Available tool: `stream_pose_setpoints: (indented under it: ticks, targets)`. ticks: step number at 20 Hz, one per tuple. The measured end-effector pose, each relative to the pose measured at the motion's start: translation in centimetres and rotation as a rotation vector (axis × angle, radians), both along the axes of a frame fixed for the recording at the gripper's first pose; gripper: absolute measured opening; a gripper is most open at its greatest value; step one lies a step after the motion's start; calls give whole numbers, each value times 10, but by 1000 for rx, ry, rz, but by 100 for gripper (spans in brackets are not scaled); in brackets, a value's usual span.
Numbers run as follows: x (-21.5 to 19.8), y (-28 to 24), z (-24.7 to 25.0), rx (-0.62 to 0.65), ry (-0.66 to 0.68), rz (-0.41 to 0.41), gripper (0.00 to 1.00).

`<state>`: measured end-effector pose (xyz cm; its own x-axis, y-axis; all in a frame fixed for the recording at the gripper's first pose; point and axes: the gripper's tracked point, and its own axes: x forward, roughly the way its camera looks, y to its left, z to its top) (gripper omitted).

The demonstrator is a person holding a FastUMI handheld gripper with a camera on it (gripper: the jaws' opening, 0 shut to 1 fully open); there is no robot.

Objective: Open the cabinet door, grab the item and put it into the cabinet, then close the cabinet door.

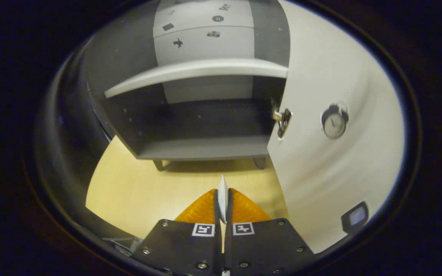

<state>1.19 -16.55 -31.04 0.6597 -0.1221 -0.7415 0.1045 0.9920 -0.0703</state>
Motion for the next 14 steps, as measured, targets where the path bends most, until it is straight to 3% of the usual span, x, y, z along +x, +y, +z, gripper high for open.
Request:
stream_pose_setpoints:
  ticks: [7, 14]
  targets:
    - [63, 39, 129, 7, -184, 76, 3]
    - [114, 48, 194, 94, -265, 55, 3]
